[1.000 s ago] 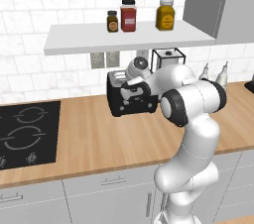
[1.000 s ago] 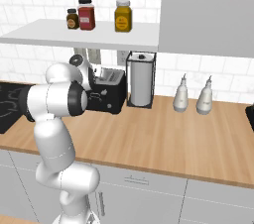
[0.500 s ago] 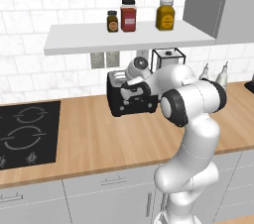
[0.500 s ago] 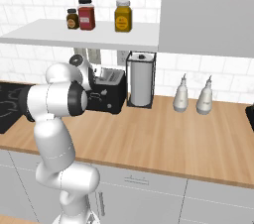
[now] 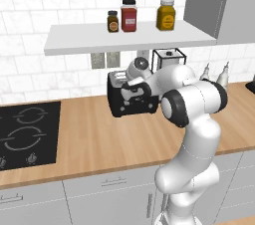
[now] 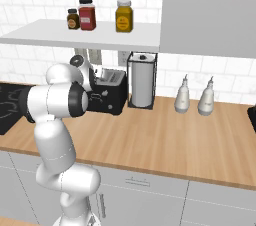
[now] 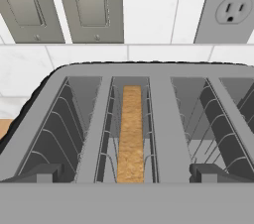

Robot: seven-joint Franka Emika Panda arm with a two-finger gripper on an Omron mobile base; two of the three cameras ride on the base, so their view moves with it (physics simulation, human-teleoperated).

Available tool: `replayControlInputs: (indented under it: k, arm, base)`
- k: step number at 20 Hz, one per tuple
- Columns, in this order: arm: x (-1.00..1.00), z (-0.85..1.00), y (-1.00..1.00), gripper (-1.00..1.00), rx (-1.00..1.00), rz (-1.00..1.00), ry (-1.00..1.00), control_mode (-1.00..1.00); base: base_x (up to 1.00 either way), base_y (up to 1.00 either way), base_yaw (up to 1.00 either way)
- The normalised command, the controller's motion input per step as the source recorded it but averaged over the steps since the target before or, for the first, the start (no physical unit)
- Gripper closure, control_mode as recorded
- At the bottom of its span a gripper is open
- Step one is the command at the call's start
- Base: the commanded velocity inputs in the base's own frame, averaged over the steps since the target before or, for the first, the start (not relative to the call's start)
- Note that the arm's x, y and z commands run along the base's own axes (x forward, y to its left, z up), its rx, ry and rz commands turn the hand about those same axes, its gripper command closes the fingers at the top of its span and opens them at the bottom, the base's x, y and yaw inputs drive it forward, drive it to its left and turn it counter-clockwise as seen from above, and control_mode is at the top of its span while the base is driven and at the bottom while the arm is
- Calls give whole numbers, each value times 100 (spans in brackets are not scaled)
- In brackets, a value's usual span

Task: Start the toaster. Once the lever pops up, take the bread to the plate on the dining counter.

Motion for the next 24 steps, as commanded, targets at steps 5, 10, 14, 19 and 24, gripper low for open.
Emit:
replayControlInputs:
  k: [5,10,14,19,24]
  arm:
    - [0,0,0,-100,0,0,0,-100]
    - [0,0,0,-100,0,0,0,-100]
    - [0,0,0,-100,0,0,0,-100]
    - [0,0,0,-100,0,0,0,-100]
    - [0,0,0,-100,0,0,0,-100]
  base:
    - [0,0,0]
    - [0,0,0]
    - [0,0,0]
    - [0,0,0]
    - [0,0,0]
